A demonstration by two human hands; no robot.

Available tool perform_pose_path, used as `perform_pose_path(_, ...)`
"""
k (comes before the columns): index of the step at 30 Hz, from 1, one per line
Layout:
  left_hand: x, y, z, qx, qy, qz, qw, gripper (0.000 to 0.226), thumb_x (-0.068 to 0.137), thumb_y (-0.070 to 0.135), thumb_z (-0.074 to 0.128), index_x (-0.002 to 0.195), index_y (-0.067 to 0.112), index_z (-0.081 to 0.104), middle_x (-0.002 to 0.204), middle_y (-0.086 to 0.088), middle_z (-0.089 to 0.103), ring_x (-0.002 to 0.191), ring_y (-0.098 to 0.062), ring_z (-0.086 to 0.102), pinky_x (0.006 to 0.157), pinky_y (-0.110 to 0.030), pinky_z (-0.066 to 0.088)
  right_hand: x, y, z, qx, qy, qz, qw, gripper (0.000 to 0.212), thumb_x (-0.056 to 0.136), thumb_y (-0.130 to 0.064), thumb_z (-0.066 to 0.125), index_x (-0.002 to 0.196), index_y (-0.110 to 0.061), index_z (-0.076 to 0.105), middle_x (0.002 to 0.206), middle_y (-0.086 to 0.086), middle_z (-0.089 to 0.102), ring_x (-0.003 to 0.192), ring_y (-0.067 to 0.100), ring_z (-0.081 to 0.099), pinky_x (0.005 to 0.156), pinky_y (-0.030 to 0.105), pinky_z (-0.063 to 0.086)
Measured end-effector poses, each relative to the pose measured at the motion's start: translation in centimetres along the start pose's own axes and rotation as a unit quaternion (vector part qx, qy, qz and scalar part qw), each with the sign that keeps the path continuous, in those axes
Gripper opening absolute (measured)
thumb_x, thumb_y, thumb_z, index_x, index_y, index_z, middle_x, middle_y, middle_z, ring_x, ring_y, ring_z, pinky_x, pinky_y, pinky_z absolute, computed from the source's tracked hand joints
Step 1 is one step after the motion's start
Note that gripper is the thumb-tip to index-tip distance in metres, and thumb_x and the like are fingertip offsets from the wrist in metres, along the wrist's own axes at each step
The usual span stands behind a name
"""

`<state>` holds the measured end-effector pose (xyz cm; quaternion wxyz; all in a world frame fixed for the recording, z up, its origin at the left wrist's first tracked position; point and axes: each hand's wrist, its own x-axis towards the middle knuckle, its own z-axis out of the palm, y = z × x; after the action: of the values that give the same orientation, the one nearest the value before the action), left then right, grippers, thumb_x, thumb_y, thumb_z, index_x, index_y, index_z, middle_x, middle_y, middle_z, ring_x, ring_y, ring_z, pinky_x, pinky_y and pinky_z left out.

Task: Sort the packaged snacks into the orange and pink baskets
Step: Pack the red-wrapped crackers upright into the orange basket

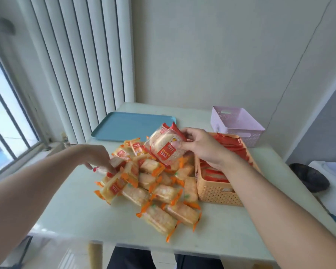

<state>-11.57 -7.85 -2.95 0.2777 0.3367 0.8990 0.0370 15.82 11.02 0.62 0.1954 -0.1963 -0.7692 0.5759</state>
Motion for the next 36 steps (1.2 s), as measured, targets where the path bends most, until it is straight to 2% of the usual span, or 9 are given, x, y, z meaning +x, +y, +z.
perform_pose_path(5, 0.7, -1.8, -0.7, -0.086, 0.031, 0.030, 0.995, 0.017, 0.089, 0.013, 0.069, 0.105, 0.008, 0.072, 0.111, -0.011, 0.063, 0.096, -0.022, 0.066, 0.077, -0.033, 0.063, 0.8, -0.2, 1.8, -0.021, -0.018, -0.006, 1.000, 0.033, 0.085, -0.025, 0.082, 0.115, -0.018, 0.070, 0.111, 0.003, 0.074, 0.102, 0.019, 0.072, 0.081, 0.032, 0.058)
perform_pose_path(9, 0.4, -2.6, -1.9, -0.253, 0.076, 0.026, 0.964, 0.024, 0.097, -0.003, 0.048, 0.116, -0.001, 0.063, 0.109, -0.017, 0.063, 0.094, -0.026, 0.069, 0.074, -0.038, 0.064, 0.4, -0.6, 1.3, -0.003, -0.003, -0.020, 1.000, 0.030, 0.085, -0.021, 0.080, 0.113, -0.017, 0.070, 0.109, 0.003, 0.075, 0.100, 0.019, 0.072, 0.079, 0.034, 0.058)
perform_pose_path(13, -1.2, 0.4, -4.4, -0.388, 0.193, 0.096, 0.896, 0.022, 0.099, 0.010, 0.050, 0.117, 0.010, 0.064, 0.099, -0.017, 0.072, 0.084, -0.033, 0.074, 0.084, -0.047, 0.061, -0.6, -1.3, -0.1, 0.020, 0.003, -0.037, 0.999, 0.036, 0.078, -0.029, 0.080, 0.112, -0.021, 0.070, 0.109, 0.004, 0.075, 0.098, 0.016, 0.071, 0.076, 0.032, 0.056)
perform_pose_path(18, -5.7, 10.7, -3.5, -0.524, 0.025, 0.264, 0.809, 0.031, 0.103, 0.014, 0.042, 0.126, 0.000, 0.059, 0.111, -0.026, 0.069, 0.095, -0.036, 0.072, 0.084, -0.043, 0.062, -1.9, -2.1, -2.4, 0.078, 0.031, -0.053, 0.995, 0.038, 0.079, -0.029, 0.075, 0.116, -0.021, 0.070, 0.103, 0.001, 0.076, 0.090, 0.013, 0.070, 0.071, 0.027, 0.052)
perform_pose_path(20, -6.8, 14.5, -1.7, -0.545, -0.043, 0.289, 0.786, 0.033, 0.105, 0.024, 0.042, 0.121, 0.003, 0.062, 0.105, -0.021, 0.072, 0.092, -0.032, 0.072, 0.084, -0.042, 0.061, -2.3, -1.8, -3.6, 0.087, 0.056, -0.056, 0.993, 0.033, 0.085, -0.022, 0.074, 0.118, -0.022, 0.070, 0.110, 0.004, 0.077, 0.102, 0.020, 0.072, 0.084, 0.035, 0.056)
perform_pose_path(24, -6.8, 21.3, 2.0, -0.567, -0.078, 0.315, 0.757, 0.020, 0.099, 0.015, 0.058, 0.116, 0.006, 0.062, 0.112, -0.021, 0.072, 0.101, -0.035, 0.071, 0.088, -0.044, 0.060, -4.5, -0.5, -8.1, 0.090, 0.124, -0.050, 0.987, 0.038, 0.092, -0.007, 0.069, 0.128, -0.016, 0.067, 0.119, 0.006, 0.075, 0.114, 0.023, 0.069, 0.095, 0.038, 0.057)
perform_pose_path(27, -5.8, 24.1, 4.4, -0.616, -0.081, 0.291, 0.728, 0.024, 0.097, 0.012, 0.061, 0.118, 0.000, 0.059, 0.104, -0.018, 0.075, 0.086, -0.035, 0.075, 0.079, -0.046, 0.063, -6.3, 0.3, -11.6, 0.054, 0.189, -0.043, 0.980, 0.033, 0.091, -0.006, 0.071, 0.121, -0.018, 0.070, 0.115, 0.006, 0.075, 0.104, 0.017, 0.071, 0.081, 0.028, 0.057)
perform_pose_path(32, -4.5, 27.9, 7.6, -0.641, 0.001, 0.246, 0.727, 0.035, 0.093, 0.035, 0.068, 0.122, 0.017, 0.061, 0.104, -0.008, 0.078, 0.093, -0.029, 0.076, 0.084, -0.048, 0.061, -10.1, 0.7, -17.9, -0.071, 0.179, 0.030, 0.981, 0.028, 0.084, -0.001, 0.077, 0.107, -0.014, 0.070, 0.100, 0.005, 0.076, 0.083, 0.014, 0.067, 0.070, 0.032, 0.051)
perform_pose_path(36, -4.6, 29.5, 9.2, -0.546, 0.129, 0.275, 0.781, 0.031, 0.093, 0.055, 0.060, 0.112, 0.032, 0.058, 0.111, 0.006, 0.073, 0.100, -0.014, 0.070, 0.094, -0.041, 0.055, -10.5, 1.7, -16.8, -0.175, 0.135, 0.070, 0.973, 0.036, 0.073, -0.002, 0.088, 0.099, -0.016, 0.068, 0.096, 0.004, 0.078, 0.074, 0.008, 0.068, 0.070, 0.028, 0.056)
